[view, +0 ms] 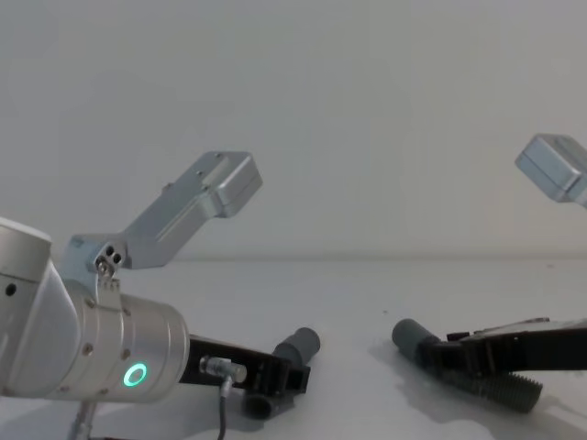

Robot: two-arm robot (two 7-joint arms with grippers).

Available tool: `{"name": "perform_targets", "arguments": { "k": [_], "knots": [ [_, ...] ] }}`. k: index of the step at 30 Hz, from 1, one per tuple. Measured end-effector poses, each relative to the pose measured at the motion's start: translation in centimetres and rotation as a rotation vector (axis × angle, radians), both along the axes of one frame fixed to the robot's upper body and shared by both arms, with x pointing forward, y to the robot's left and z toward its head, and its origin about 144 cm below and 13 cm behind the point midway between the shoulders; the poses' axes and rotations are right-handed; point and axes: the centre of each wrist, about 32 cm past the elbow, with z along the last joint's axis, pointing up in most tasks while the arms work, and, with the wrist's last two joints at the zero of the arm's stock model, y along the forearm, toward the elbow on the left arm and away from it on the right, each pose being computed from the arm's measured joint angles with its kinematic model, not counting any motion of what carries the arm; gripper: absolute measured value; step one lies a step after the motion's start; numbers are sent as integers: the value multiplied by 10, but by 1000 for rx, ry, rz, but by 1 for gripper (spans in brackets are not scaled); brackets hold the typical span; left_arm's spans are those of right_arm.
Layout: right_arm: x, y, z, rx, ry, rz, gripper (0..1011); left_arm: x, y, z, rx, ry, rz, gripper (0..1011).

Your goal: Use both hands to pick up one end of the pipe from the table, align the ends, and insert them.

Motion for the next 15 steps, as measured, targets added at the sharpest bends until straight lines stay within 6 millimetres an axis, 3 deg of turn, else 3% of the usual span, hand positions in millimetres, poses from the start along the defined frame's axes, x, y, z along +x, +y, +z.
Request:
{"name": "perform_targets", "arguments": {
  "k": [15],
  "knots": [
    [0, 0, 0, 0, 0, 0, 833, 0, 0, 0, 0, 0, 0, 392]
  ]
}}
